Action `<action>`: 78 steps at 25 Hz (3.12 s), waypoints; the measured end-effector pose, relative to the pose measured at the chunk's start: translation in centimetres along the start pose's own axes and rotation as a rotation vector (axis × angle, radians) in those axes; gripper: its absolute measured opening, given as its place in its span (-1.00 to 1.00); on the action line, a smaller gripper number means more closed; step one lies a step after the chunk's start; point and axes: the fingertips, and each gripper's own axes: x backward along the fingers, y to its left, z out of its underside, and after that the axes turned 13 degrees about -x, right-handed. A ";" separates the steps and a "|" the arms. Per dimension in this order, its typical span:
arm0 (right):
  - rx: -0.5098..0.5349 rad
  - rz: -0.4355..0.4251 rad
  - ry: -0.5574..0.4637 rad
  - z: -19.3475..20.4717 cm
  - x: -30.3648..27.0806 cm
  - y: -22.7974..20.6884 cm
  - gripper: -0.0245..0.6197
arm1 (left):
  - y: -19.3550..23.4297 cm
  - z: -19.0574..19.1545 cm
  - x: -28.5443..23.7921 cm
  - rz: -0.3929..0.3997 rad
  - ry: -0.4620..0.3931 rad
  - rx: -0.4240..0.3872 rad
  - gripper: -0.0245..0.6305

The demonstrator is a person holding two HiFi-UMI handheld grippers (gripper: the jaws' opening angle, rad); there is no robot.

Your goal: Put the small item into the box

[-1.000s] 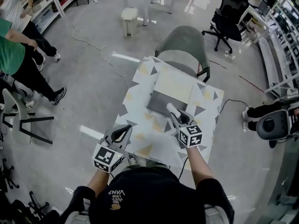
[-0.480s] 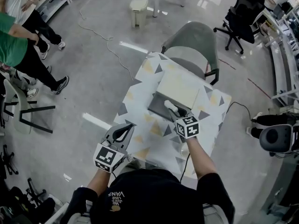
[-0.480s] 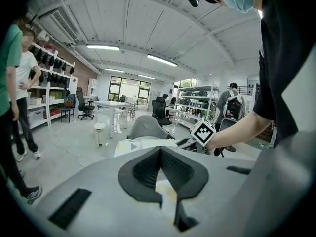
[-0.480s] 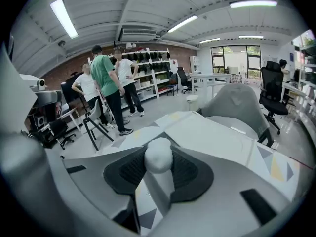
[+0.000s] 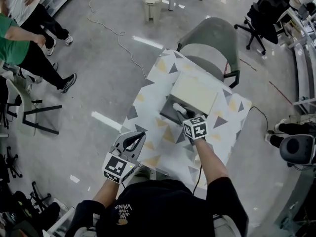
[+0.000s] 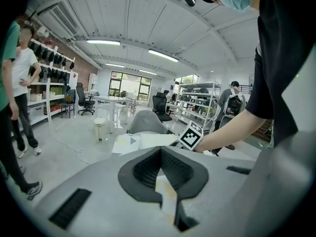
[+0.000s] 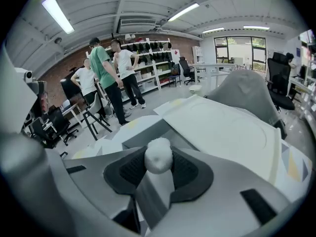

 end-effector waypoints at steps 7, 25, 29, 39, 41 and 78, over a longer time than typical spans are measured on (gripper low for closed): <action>0.015 -0.013 0.036 0.9 -1.5 -0.8 -0.53 | 0.2 0.9 0.2 -0.007 0.028 0.009 -0.91; 0.086 -0.009 0.162 3.4 -1.9 -2.5 -0.53 | -0.2 1.2 0.1 0.003 0.049 0.006 -0.91; 0.106 0.014 0.207 4.0 -2.2 -3.2 -0.52 | -0.3 1.6 0.3 0.004 0.059 0.014 -0.91; 0.121 0.071 0.274 4.4 -3.0 -4.1 -0.50 | -0.3 2.0 0.5 -0.008 0.068 0.018 -0.91; 0.119 0.082 0.281 4.5 -3.2 -4.3 -0.49 | -0.2 1.9 0.4 -0.010 0.066 0.018 -0.91; -0.075 0.164 -0.249 -2.0 10.4 1.8 -0.82 | -1.9 -0.9 2.2 0.091 -0.025 -0.086 -0.91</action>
